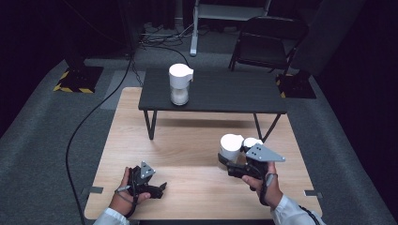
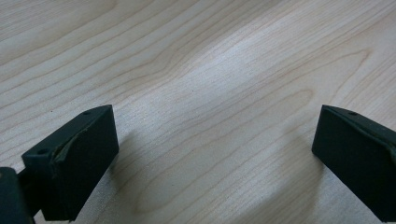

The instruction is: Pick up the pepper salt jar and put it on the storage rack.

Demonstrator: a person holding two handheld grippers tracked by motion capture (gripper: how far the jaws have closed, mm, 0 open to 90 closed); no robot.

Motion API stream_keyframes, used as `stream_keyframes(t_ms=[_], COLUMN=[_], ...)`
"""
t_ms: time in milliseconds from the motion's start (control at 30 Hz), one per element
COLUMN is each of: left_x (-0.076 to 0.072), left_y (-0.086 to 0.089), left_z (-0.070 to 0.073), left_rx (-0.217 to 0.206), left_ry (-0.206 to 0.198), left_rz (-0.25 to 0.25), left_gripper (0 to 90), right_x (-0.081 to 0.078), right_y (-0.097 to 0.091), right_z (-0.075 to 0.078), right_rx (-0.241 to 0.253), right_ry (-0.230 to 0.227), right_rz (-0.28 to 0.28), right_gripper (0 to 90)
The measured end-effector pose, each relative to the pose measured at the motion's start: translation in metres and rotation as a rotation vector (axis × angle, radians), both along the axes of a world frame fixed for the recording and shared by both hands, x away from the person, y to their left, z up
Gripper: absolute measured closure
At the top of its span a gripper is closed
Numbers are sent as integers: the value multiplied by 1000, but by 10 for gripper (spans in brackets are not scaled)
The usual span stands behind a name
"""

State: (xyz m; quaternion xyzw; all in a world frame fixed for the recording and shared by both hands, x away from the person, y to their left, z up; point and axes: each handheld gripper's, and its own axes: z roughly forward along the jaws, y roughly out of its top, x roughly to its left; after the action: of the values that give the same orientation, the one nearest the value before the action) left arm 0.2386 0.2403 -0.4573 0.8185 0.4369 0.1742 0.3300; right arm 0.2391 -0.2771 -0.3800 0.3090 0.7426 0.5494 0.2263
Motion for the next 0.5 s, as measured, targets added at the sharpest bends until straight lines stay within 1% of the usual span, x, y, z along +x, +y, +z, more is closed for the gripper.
stream_keyframes(t_ms=[33,67,100,133,167,233,300,433,500], left_x=[0,0,0,0,0,0,0,0,0], left_y=[0,0,0,0,0,0,0,0,0], left_z=[0,0,0,0,0,0,0,0,0], left_rx=[0,0,0,0,0,0,0,0,0], left_ry=[0,0,0,0,0,0,0,0,0], left_rz=[0,0,0,0,0,-1,-1,0,-1], left_gripper=[3,3,3,3,3,3,3,3,3], right_x=[2,2,5,6,6,11,12,18,19], right_y=[1,1,2,3,3,5,6,6,8], right_z=[3,3,10,13,13,22,27,37,41], right_rx=[3,3,9,9,9,16,18,31,24], right_ry=[-6,-6,-12,-19,-19,-30,-42,-48,-63], right_rz=[-7,-7,-13,-18,-18,-33,-39,-44,-51], right_gripper=[299,299,299,299,299,299,299,299,299])
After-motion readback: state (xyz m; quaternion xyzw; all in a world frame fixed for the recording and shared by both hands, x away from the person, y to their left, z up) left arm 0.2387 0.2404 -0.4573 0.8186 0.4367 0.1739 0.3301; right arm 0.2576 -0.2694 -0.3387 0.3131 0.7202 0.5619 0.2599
